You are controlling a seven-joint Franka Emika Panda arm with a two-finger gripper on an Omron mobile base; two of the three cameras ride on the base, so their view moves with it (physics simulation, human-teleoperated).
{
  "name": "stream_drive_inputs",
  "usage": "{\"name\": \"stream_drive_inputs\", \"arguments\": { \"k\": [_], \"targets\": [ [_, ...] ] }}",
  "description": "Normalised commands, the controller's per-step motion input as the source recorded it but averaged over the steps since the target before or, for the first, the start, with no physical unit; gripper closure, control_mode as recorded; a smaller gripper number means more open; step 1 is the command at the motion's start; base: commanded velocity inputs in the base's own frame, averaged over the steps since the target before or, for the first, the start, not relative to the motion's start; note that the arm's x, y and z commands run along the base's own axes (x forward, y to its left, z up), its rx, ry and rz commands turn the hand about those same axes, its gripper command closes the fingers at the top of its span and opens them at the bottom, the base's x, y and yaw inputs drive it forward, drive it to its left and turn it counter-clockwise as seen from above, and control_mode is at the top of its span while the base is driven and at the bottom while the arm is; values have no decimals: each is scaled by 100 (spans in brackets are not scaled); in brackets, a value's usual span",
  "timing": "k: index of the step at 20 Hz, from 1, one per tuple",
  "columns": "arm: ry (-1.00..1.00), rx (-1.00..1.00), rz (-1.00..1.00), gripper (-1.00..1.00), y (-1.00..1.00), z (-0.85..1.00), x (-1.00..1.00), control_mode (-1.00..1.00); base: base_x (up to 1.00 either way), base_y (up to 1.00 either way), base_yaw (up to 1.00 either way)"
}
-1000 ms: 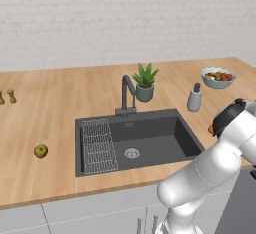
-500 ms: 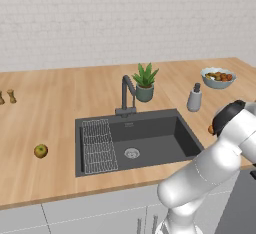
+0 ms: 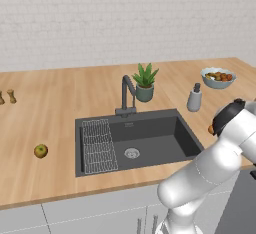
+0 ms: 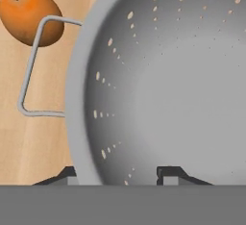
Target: Put the colander in the sink, put the apple, tangerine in the colander, and turn on the sink faucet and pour water over the colander.
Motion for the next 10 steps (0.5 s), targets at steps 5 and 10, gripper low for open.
{"name": "stream_drive_inputs", "arguments": {
  "k": [5,10],
  "targets": [
    [-3,0,3,100,-3,12,-10,-100,0,0,0],
    [-13,0,11,100,0,23,-31,-100,0,0,0]
  ]
}}
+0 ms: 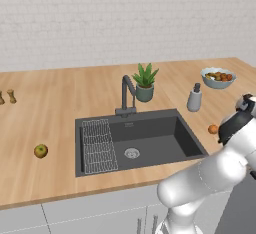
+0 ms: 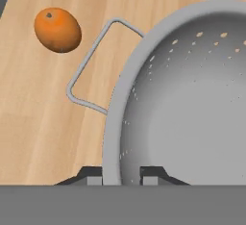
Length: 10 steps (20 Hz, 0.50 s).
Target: Put the colander in the sink, put the apple, tangerine in the colander, and turn on the sink faucet and pour water over the colander.
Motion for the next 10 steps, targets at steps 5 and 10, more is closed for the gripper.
{"name": "stream_drive_inputs", "arguments": {
  "k": [5,10],
  "targets": [
    [-19,0,19,100,0,25,-21,-100,0,0,0],
    [-21,0,29,100,0,16,-14,-100,0,0,0]
  ]
}}
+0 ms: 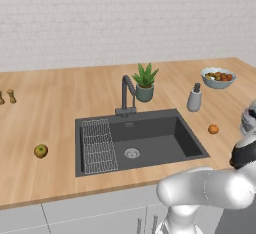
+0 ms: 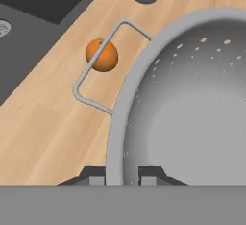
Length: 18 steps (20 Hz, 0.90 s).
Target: Put the colander in the sink, put the apple, tangerine in the colander, and turn on the sink faucet and pour water over the colander.
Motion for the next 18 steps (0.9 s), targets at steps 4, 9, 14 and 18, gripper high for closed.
{"name": "stream_drive_inputs", "arguments": {
  "k": [4,9,14,18],
  "targets": [
    [-13,0,33,100,0,26,-16,-100,0,0,0],
    [-2,0,30,100,15,38,-20,-100,0,0,0],
    [0,-1,29,100,48,35,-4,-100,0,0,0],
    [0,-2,31,100,65,19,0,-100,0,0,0]
  ]
}}
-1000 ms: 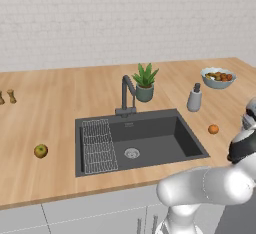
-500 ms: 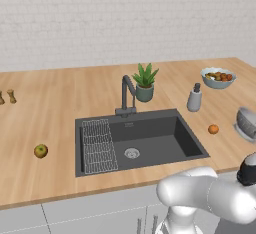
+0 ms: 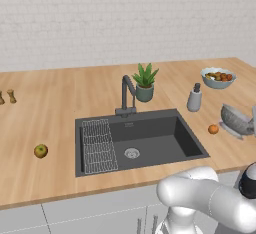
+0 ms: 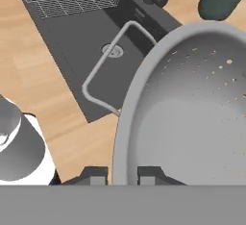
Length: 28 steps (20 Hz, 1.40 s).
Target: Put the colander in the sink, put the apple, tangerine in the colander, and turn on the sink faucet and pour water over the colander.
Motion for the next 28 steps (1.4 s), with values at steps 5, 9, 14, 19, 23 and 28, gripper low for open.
{"name": "stream_drive_inputs", "arguments": {
  "k": [5,9,14,19,23,28],
  "targets": [
    [-1,-1,37,100,69,13,0,-100,0,0,0],
    [0,-2,38,100,80,0,0,-100,0,0,0],
    [-11,-7,25,100,86,0,0,-100,0,0,0],
    [-24,-10,12,100,80,0,-1,-100,0,0,0],
    [-25,-15,5,100,84,-4,-5,-100,0,0,0],
    [-2,-8,11,100,68,-3,21,-100,0,0,0]
  ]
}}
